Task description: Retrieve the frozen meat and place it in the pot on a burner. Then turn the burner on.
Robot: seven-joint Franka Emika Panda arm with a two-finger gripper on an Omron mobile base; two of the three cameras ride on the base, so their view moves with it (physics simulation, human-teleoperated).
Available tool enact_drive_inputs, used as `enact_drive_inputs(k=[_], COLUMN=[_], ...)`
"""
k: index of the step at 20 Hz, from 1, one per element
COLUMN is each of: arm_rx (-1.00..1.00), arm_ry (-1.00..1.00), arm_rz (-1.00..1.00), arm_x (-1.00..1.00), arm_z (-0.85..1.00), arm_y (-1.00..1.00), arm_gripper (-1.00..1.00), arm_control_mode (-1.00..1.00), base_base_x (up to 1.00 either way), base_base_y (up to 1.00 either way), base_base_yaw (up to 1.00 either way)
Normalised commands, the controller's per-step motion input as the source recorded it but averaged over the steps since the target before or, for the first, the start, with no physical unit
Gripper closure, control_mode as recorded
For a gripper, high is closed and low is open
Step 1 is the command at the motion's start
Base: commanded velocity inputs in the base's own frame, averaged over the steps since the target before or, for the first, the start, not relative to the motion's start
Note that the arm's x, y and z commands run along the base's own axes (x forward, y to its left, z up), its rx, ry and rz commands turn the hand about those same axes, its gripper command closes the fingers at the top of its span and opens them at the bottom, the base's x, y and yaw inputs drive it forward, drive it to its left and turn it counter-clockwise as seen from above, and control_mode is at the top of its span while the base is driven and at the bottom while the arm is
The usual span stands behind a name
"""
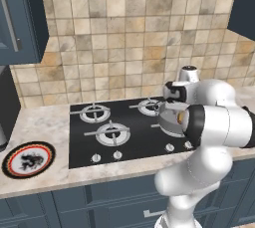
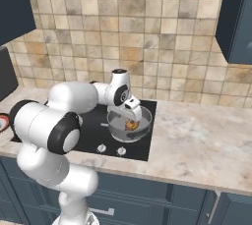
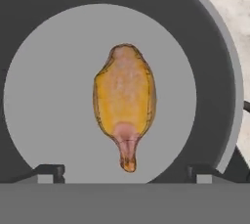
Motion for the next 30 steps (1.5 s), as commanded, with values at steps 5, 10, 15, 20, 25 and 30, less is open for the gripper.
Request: enact_drive_inputs(k=[5, 10, 15, 20, 25, 30], arm_rx=[0.0, 0.0, 0.0, 0.0, -0.01, -0.04], arm_ry=[-0.06, 0.0, 0.0, 0.06, 0.02, -0.01], arm_rz=[0.0, -0.01, 0.01, 0.17, 0.21, 0.3], arm_x=[-0.14, -0.7, -0.75, -0.16, -0.28, -0.4], arm_z=[0.62, 0.44, 0.43, -0.06, -0.06, -0.07], arm_y=[0.04, 0.0, 0.25, 0.47, 0.22, 0.25], arm_gripper=[-1.0, -1.0, -1.0, -1.0, -1.0, -1.0], arm_control_mode=[-1.0, -1.0, -1.0, -1.0, -1.0, -1.0], base_base_x=[0.0, 0.0, 0.0, 0.0, 0.0, 0.0], base_base_y=[0.0, 0.0, 0.0, 0.0, 0.0, 0.0], base_base_yaw=[0.0, 0.0, 0.0, 0.0, 0.0, 0.0])
